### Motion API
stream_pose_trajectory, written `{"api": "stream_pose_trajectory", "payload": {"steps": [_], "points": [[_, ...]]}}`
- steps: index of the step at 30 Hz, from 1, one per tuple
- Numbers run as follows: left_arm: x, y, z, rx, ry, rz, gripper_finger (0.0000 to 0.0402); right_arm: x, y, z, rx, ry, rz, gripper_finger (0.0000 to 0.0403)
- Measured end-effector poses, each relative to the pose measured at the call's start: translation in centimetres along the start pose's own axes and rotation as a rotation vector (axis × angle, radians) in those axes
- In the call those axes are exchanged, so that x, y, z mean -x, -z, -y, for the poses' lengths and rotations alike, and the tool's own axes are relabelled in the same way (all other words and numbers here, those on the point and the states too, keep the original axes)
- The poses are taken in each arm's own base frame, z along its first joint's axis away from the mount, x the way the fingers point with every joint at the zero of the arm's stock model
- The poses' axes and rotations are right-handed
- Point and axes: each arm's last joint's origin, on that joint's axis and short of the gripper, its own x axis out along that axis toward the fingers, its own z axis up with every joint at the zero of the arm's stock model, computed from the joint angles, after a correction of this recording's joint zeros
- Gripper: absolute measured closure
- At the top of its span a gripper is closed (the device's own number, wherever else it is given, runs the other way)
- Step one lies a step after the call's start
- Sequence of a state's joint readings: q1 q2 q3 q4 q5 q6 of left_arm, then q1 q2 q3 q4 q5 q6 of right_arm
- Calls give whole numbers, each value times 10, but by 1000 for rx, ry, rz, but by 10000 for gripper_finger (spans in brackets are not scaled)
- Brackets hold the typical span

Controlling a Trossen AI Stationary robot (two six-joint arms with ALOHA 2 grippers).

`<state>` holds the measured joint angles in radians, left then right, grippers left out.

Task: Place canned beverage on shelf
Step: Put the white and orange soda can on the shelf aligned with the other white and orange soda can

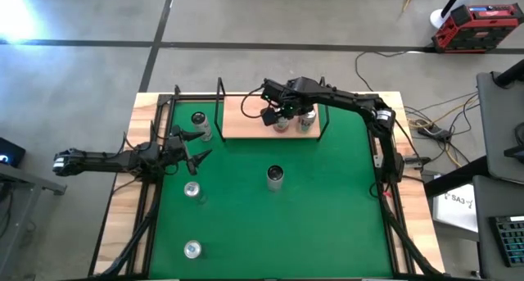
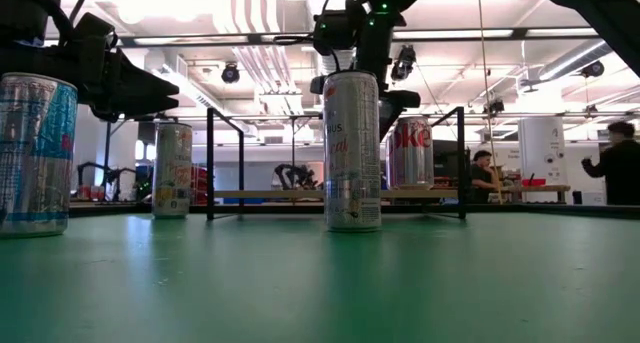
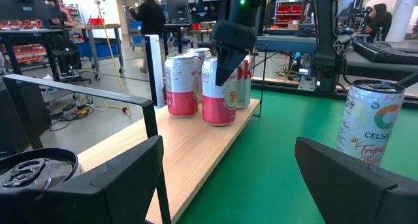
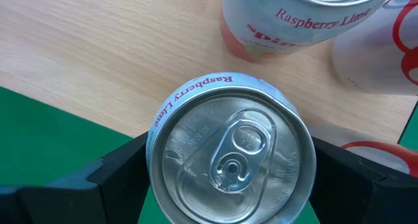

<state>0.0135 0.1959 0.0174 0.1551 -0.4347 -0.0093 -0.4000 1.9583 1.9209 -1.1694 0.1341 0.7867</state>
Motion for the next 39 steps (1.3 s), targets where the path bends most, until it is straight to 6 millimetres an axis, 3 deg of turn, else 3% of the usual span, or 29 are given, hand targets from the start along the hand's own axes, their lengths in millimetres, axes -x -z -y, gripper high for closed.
{"api": "stream_pose_trajectory", "payload": {"steps": [15, 25, 39], "points": [[0, 0, 0, 0, 0, 0, 70, 0, 1, 2, -37, 34, 10, 76], [0, 0, 0, 0, 0, 0, 70, 0, 0, 2, -50, 32, 15, 32], [0, 0, 0, 0, 0, 0, 70, 0, 0, -1, -48, 9, 21, 30]]}}
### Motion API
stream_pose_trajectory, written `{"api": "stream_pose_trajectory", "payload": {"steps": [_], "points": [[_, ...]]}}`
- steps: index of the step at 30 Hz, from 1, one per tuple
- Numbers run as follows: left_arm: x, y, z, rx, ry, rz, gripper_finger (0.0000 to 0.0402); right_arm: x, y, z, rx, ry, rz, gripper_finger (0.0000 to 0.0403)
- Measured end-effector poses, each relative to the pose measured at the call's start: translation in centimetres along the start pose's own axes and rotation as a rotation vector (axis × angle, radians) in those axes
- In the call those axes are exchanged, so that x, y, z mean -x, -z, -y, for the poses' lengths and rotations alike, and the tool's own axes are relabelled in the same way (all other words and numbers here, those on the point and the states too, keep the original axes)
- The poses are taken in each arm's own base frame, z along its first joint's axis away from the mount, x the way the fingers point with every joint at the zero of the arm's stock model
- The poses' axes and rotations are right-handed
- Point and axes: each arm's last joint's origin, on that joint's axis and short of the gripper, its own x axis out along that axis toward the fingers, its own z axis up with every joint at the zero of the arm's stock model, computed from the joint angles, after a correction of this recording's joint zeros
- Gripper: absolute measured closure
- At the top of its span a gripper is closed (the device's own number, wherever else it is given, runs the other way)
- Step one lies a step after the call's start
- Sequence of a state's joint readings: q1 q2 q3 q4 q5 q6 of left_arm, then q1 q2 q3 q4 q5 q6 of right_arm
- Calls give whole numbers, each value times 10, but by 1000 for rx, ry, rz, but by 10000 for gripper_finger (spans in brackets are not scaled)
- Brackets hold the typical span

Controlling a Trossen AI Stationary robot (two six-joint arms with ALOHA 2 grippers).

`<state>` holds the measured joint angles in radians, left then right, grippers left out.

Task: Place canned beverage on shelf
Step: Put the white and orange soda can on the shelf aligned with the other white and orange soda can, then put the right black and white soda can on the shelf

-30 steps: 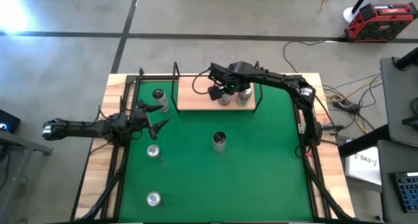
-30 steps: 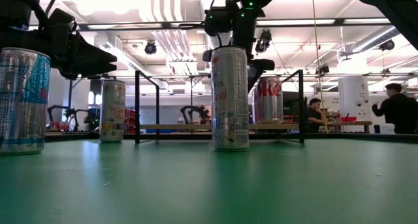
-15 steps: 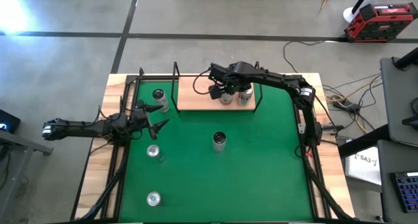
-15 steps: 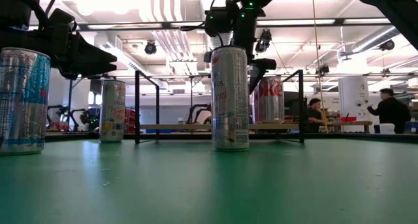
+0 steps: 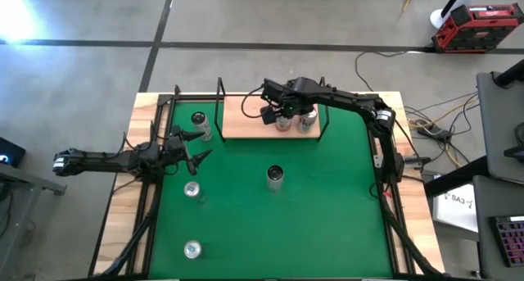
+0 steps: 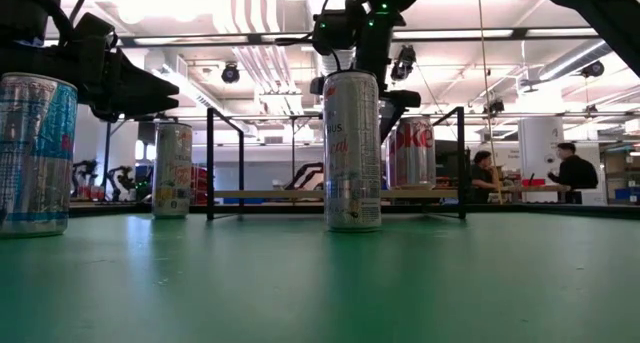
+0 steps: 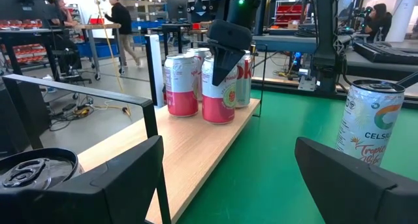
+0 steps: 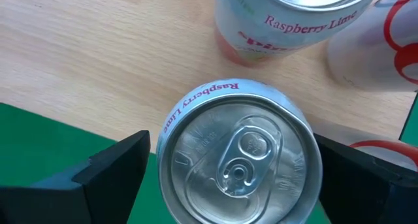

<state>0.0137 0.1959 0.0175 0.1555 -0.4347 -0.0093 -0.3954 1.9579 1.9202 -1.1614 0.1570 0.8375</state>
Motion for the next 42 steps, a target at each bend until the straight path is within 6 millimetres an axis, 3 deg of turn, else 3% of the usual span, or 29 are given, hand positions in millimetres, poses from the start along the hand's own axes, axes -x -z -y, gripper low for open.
{"api": "stream_pose_trajectory", "payload": {"steps": [19, 34, 42], "points": [[0, 0, 0, 0, 0, 0, 70, 3, -1, 0, -27, 3, 2, 30], [0, 0, 0, 0, 0, 0, 70, 34, -9, -1, -28, 8, 58, 30], [0, 0, 0, 0, 0, 0, 70, 67, -13, 0, -6, -13, 80, 30]]}}
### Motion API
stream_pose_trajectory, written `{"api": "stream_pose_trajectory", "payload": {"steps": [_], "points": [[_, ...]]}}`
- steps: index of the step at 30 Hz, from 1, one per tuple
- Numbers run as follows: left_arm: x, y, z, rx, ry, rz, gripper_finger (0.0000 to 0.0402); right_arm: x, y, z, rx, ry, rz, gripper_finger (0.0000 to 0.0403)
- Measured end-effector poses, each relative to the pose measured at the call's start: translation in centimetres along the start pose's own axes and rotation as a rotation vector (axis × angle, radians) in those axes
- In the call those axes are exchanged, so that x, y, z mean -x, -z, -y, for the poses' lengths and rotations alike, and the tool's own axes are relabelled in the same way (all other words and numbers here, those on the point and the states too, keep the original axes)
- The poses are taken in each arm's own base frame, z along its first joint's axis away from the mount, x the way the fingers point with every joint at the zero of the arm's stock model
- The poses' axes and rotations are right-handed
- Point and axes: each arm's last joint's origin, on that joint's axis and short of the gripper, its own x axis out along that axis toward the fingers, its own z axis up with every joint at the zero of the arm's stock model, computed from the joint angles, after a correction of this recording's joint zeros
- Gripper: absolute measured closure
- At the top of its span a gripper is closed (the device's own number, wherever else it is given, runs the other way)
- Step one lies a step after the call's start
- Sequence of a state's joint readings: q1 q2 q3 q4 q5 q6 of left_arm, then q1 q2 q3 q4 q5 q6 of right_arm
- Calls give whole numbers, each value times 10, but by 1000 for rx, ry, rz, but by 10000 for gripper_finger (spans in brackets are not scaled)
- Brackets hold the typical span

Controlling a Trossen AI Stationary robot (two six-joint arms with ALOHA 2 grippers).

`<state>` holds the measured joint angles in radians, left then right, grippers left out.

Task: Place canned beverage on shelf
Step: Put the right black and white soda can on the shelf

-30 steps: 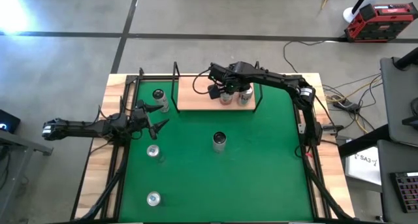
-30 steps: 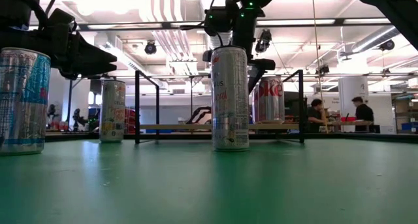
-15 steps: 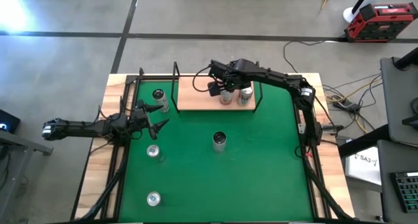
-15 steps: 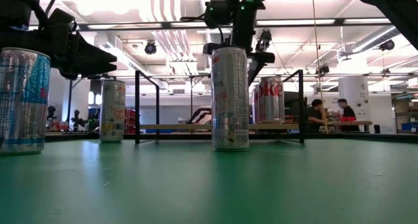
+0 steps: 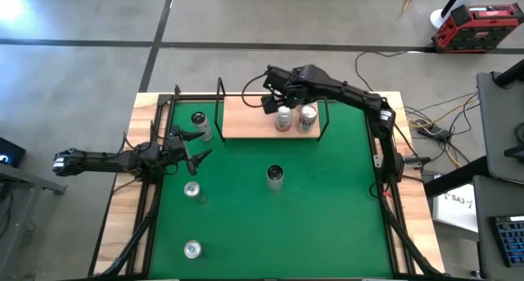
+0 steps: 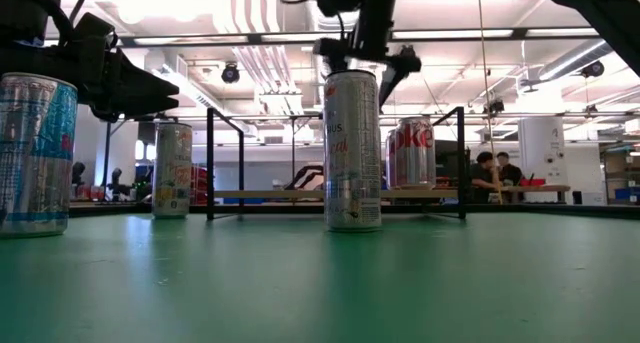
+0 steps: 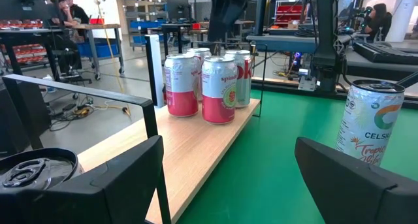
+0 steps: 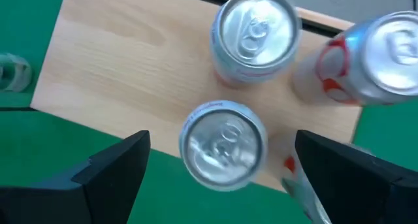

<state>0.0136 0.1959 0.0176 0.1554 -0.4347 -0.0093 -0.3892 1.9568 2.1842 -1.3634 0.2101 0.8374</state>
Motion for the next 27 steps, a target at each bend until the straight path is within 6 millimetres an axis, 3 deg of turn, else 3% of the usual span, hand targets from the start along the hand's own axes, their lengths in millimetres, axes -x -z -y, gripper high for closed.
{"api": "stream_pose_trajectory", "payload": {"steps": [6, 10, 19, 27], "points": [[0, 0, 0, 0, 0, 0, 70, 31, 15, -2, 58, -12, -88, 30], [0, 0, 0, 0, 0, 0, 70, 48, 38, -18, 97, -76, -143, 30], [0, 0, 0, 0, 0, -1, 70, 75, 130, -64, 111, -72, -103, 30], [0, 0, 0, 0, 0, -1, 70, 92, 210, -82, -53, -55, 3, 30]]}}
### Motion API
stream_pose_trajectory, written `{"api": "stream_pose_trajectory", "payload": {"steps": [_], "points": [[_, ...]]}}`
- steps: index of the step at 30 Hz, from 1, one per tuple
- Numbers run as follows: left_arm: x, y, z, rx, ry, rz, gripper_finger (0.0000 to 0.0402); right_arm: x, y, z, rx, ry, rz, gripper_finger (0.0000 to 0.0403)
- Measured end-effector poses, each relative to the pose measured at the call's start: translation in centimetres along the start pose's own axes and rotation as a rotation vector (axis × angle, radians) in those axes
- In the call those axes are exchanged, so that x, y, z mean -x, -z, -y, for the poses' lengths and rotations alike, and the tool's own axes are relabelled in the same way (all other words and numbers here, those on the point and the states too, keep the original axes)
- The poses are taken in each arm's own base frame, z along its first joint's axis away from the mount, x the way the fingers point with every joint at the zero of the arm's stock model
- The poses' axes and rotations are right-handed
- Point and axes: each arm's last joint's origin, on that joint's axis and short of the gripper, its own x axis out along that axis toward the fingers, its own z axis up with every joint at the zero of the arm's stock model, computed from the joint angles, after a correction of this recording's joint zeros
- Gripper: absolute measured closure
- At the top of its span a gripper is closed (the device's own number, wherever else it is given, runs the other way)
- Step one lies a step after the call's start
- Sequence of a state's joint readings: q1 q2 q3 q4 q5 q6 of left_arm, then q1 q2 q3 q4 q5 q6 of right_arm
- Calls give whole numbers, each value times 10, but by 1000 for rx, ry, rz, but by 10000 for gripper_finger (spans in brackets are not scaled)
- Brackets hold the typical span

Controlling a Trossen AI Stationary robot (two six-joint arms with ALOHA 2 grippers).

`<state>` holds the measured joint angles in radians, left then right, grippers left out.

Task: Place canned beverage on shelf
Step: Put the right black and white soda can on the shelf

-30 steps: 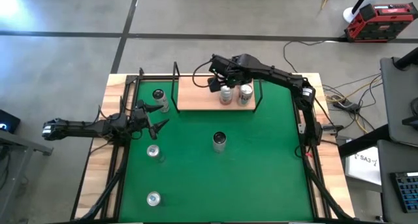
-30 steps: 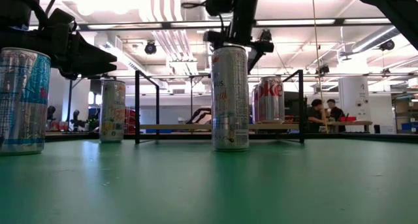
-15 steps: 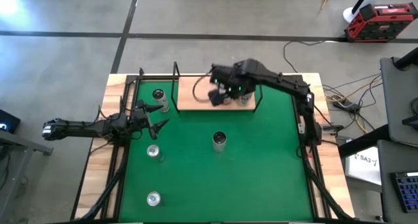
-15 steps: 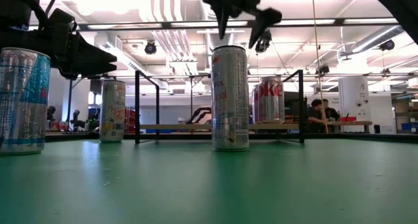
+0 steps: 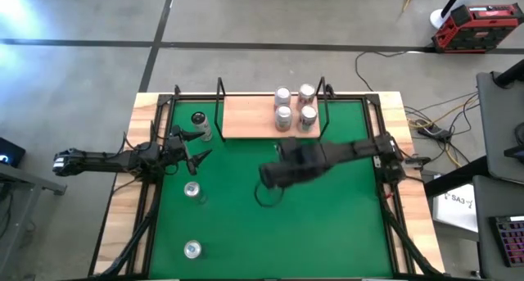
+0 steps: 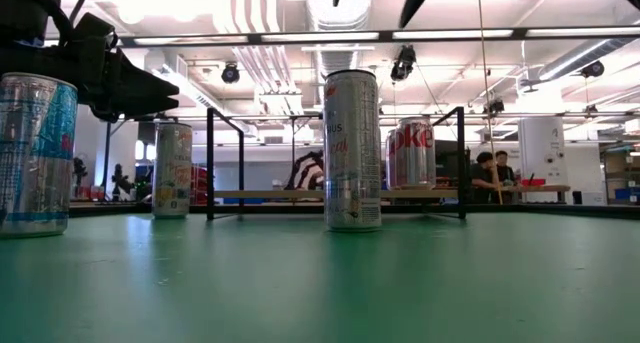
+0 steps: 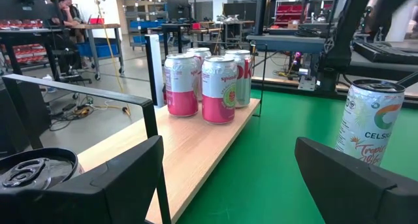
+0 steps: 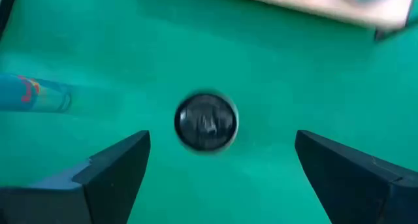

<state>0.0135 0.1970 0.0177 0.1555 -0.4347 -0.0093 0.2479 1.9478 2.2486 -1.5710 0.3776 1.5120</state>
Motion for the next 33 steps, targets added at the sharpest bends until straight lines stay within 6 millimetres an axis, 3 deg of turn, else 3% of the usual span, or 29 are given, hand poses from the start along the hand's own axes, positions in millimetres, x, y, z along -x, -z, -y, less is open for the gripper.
{"api": "stream_pose_trajectory", "payload": {"steps": [6, 15, 25, 33], "points": [[0, 0, 0, 0, 0, -1, 70, -7, 37, -3, -145, 30, 8, 30], [0, 0, 0, 0, 0, -1, 70, -16, 57, -20, -218, -57, -26, 30], [0, 0, 0, -2, 0, -4, 70, -29, 63, -26, -357, -38, -48, 30], [0, 1, 0, -2, 0, -5, 70, -34, 51, -25, -517, -17, -38, 30]]}}
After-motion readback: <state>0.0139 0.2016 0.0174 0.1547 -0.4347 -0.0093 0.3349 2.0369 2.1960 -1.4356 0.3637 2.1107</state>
